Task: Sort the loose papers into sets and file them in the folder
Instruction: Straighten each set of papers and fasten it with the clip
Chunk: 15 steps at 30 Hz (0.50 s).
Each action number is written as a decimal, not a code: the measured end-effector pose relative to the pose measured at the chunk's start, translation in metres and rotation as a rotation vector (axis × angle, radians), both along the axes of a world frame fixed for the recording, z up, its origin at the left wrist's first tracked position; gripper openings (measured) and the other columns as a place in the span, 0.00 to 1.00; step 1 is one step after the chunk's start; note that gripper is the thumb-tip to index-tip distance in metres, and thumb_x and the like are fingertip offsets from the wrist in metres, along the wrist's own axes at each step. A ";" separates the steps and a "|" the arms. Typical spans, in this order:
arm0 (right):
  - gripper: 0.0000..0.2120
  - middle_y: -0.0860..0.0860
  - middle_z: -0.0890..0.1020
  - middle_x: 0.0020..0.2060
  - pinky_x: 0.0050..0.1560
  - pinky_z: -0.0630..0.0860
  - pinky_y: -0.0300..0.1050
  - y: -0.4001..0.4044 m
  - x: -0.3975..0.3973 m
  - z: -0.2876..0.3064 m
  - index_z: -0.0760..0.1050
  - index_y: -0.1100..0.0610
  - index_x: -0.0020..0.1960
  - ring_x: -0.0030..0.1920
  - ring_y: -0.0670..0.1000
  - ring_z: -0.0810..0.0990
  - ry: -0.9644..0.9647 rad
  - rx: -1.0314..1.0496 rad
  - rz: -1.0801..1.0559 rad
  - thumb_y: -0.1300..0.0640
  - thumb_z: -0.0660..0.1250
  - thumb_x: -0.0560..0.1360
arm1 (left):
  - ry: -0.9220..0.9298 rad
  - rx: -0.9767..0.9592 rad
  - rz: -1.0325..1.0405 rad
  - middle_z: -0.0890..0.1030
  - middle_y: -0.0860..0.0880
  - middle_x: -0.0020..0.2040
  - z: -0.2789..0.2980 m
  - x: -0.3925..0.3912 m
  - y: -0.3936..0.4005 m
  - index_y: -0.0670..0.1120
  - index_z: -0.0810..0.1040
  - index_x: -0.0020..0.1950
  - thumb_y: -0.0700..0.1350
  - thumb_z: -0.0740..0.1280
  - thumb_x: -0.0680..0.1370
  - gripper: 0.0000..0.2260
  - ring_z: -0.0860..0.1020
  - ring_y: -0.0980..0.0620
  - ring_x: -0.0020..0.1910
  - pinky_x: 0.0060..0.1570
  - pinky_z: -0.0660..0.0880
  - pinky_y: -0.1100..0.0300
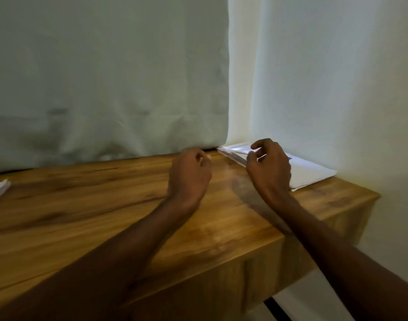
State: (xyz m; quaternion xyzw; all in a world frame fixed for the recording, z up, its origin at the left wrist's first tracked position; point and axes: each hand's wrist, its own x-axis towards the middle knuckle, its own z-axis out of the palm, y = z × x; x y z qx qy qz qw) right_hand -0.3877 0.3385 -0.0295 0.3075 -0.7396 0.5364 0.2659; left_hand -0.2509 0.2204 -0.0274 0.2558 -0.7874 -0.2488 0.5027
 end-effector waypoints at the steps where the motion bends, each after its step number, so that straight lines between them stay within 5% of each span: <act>1: 0.08 0.45 0.80 0.47 0.45 0.68 0.44 0.015 -0.021 0.000 0.77 0.47 0.53 0.45 0.47 0.78 0.000 -0.012 -0.031 0.55 0.66 0.75 | 0.010 0.032 -0.026 0.85 0.49 0.44 0.004 -0.026 0.013 0.47 0.85 0.48 0.48 0.67 0.79 0.08 0.82 0.47 0.47 0.49 0.78 0.52; 5: 0.09 0.46 0.82 0.51 0.51 0.74 0.47 0.056 -0.102 0.001 0.80 0.48 0.54 0.49 0.50 0.81 0.007 0.047 -0.140 0.56 0.65 0.76 | -0.137 0.221 -0.099 0.81 0.48 0.37 0.002 -0.115 0.054 0.45 0.78 0.36 0.51 0.66 0.79 0.14 0.82 0.43 0.47 0.39 0.69 0.55; 10: 0.09 0.48 0.82 0.56 0.61 0.74 0.58 0.081 -0.187 -0.009 0.79 0.48 0.57 0.55 0.54 0.81 0.066 0.291 -0.217 0.51 0.63 0.80 | -0.333 0.149 0.030 0.83 0.46 0.53 -0.023 -0.185 0.061 0.45 0.82 0.55 0.57 0.63 0.82 0.16 0.81 0.45 0.53 0.43 0.72 0.56; 15: 0.17 0.53 0.80 0.63 0.65 0.67 0.60 0.079 -0.217 -0.023 0.76 0.52 0.66 0.63 0.58 0.78 0.109 0.441 -0.318 0.45 0.58 0.83 | -0.371 0.247 0.101 0.83 0.45 0.55 -0.029 -0.208 0.042 0.46 0.83 0.54 0.65 0.64 0.77 0.23 0.82 0.42 0.53 0.46 0.76 0.54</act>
